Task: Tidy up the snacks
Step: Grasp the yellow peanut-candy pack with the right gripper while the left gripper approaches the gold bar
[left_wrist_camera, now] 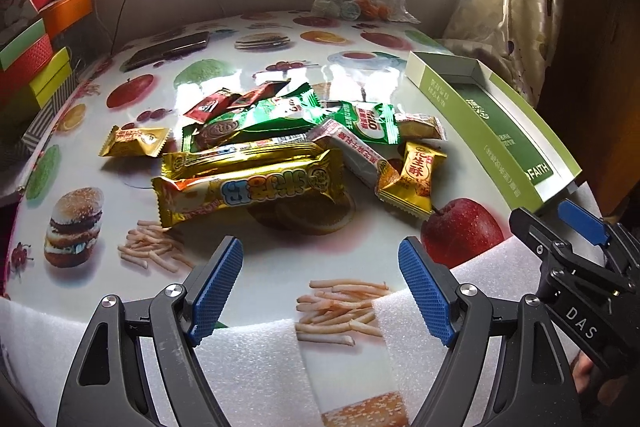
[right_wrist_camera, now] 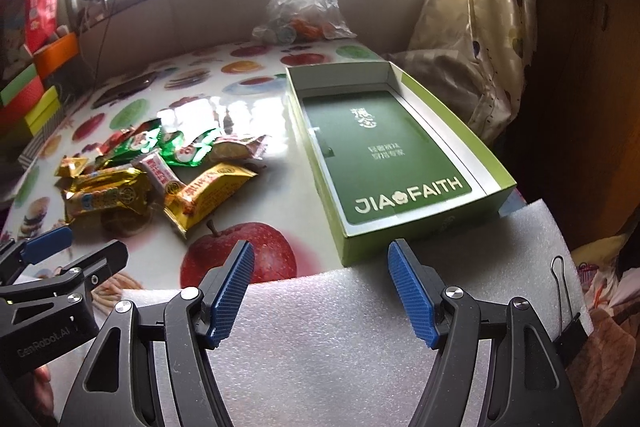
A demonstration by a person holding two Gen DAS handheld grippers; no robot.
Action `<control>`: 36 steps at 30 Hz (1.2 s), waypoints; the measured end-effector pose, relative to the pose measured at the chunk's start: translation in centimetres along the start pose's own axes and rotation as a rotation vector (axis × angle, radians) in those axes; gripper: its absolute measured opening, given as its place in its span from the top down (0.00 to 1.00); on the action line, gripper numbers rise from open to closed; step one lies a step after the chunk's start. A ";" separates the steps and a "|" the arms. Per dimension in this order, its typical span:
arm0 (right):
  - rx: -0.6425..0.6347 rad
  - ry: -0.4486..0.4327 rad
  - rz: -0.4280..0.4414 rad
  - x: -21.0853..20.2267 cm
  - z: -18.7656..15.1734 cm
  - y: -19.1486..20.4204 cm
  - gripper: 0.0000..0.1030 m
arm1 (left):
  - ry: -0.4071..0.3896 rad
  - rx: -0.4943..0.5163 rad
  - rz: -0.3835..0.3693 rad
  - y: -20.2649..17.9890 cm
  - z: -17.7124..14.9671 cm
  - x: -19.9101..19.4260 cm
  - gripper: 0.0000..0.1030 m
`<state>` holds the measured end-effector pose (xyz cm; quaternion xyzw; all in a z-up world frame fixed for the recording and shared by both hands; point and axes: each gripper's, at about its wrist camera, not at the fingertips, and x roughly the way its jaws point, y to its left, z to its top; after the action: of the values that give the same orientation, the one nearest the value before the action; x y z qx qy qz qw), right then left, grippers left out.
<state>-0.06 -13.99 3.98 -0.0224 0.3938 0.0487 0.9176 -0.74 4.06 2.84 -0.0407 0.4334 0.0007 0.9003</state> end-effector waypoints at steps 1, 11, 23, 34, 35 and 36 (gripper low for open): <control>-0.011 -0.008 0.016 -0.2 0.2 0.3 0.32 | -0.003 -0.005 -0.002 0.4 0.1 -0.1 0.22; -0.018 0.081 0.152 2.8 3.6 3.1 0.33 | -0.010 -0.042 0.064 5.5 2.1 0.5 0.22; -0.017 0.150 0.172 7.2 5.0 4.8 0.38 | 0.016 0.027 0.004 6.4 3.5 2.4 0.22; -0.027 0.148 0.189 6.5 5.0 4.2 0.66 | 0.063 0.103 -0.055 4.1 2.2 2.7 0.22; -0.028 0.147 0.184 6.5 5.0 4.2 0.66 | 0.058 0.102 -0.037 4.0 2.3 2.6 0.22; -0.029 0.149 0.184 6.5 5.0 4.2 0.66 | 0.043 0.107 -0.008 4.0 2.5 2.5 0.22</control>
<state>7.57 -8.91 2.70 -0.0030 0.4603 0.1367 0.8772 2.59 8.11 2.17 0.0058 0.4520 -0.0272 0.8916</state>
